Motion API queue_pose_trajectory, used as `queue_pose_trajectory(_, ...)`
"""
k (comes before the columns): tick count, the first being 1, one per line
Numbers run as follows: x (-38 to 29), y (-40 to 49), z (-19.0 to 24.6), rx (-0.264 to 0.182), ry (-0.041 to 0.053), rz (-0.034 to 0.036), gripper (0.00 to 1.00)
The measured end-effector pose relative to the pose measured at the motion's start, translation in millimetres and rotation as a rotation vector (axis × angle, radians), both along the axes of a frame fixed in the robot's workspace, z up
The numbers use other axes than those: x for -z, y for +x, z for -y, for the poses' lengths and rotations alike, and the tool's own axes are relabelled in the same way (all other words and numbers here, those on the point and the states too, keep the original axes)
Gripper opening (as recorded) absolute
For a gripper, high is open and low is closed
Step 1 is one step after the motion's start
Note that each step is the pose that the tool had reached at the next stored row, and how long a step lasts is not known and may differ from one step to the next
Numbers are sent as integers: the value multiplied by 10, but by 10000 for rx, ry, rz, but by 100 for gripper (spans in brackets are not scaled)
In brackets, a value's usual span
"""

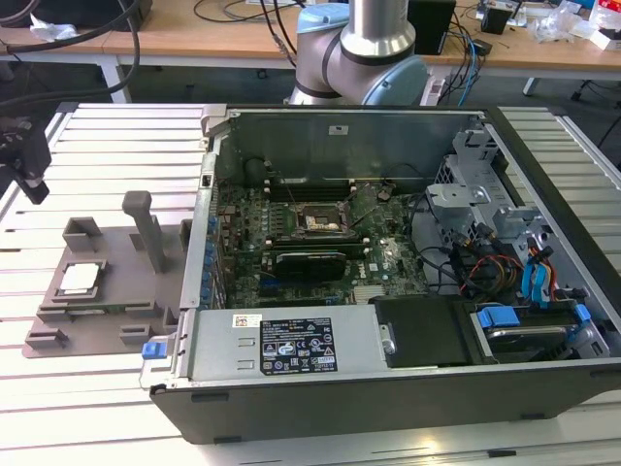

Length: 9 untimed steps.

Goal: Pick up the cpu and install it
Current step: 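Pick up the cpu and move it towards the insertion slot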

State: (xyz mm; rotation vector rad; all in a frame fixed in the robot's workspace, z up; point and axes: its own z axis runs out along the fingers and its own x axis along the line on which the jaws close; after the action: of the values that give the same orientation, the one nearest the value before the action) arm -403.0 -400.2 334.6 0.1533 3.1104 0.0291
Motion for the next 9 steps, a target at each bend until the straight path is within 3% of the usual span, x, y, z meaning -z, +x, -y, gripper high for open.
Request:
queue_pose_trajectory(1, 0, 0, 0, 0, -1, 0, 68)
queue_pose_trajectory(4, 2, 1, 0, -3, -8, 1, 68)
queue_pose_trajectory(5, 8, -1, 0, -226, -125, 2, 68)
queue_pose_trajectory(6, 11, 1, 1, -447, -168, 2, 68)
queue_pose_trajectory(9, 38, 0, 0, -595, -188, 2, 68)
